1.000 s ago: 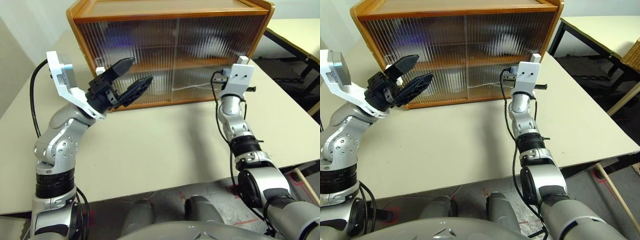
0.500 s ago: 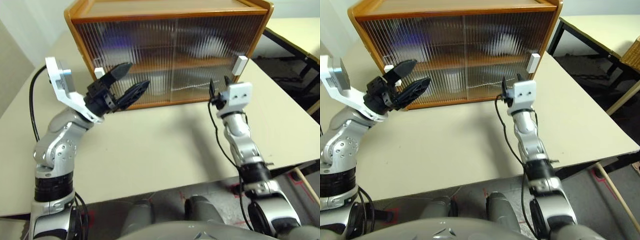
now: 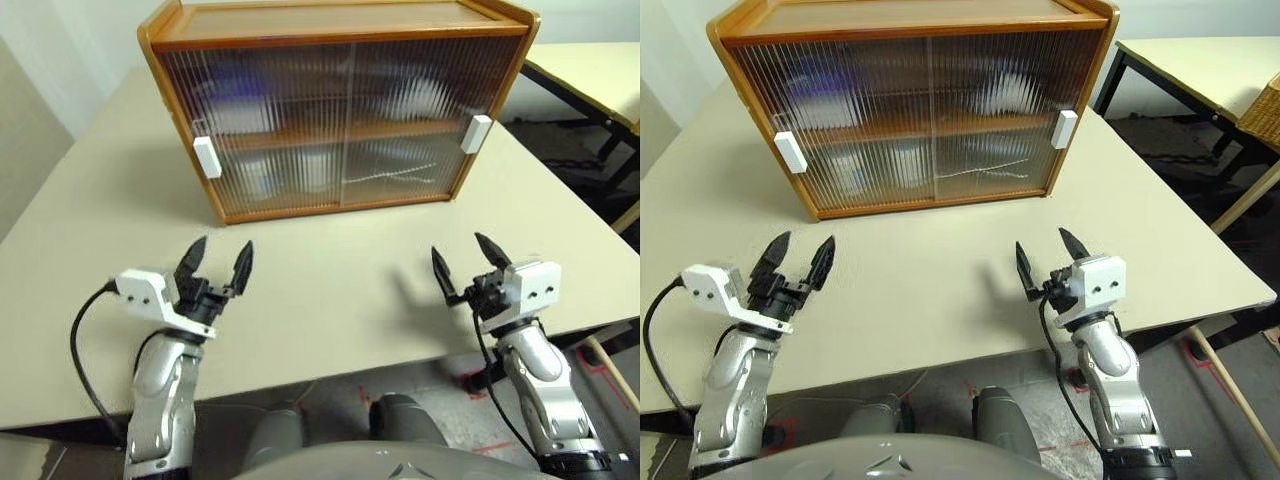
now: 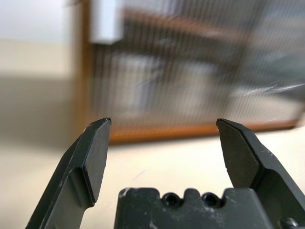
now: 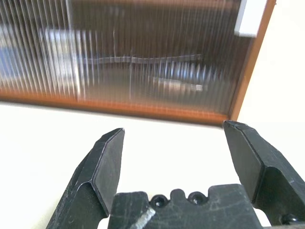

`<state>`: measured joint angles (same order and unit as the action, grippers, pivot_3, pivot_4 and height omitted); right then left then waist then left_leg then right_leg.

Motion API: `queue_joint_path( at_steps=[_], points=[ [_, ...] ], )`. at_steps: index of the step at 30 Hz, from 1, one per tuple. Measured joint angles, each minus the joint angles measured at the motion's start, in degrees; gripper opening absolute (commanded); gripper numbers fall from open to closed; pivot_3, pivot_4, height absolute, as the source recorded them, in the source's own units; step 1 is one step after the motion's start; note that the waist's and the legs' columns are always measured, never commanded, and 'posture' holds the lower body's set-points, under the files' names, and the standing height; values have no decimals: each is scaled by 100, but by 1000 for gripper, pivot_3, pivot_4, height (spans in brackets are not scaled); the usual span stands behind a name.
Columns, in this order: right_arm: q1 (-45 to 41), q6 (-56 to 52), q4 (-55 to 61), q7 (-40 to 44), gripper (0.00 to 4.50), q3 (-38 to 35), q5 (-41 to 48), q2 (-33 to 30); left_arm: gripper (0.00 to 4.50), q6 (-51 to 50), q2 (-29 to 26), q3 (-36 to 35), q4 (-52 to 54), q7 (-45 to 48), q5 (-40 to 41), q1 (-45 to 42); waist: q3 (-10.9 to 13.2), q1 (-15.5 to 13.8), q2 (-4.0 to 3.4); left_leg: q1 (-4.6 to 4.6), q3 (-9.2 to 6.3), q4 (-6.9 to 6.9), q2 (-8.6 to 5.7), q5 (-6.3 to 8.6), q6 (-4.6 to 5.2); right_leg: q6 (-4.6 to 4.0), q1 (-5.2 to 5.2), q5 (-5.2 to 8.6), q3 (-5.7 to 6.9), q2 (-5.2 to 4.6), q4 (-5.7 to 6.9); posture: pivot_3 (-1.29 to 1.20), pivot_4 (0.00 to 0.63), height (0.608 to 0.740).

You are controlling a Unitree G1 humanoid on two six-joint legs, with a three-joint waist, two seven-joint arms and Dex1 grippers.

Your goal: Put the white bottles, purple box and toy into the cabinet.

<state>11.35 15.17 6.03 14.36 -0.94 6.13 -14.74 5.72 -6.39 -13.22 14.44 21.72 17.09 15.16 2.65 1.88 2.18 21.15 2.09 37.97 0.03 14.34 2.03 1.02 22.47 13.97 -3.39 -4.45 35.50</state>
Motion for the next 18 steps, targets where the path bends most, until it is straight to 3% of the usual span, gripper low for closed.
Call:
queue_joint_path(
  at_steps=[6, 18],
  points=[
    [507, 69, 411, 84, 4460, -13, 121, 12, 4500, 511, 122, -425, 124, -730, -403, 676, 4, -3, -2, 6, 4, 0, 18, 2, -4, -5, 2, 6, 15, -8, -3, 43, 7, 740],
    [627, -209, 931, 219, 4460, -131, 374, -12, 4500, 669, 201, -81, 349, -779, -396, 1032, 28, -14, -1, 14, 8, -1, 17, 20, -14, -1, 15, 35, 83, -31, -15, 20, 10, 740]
  ],
)
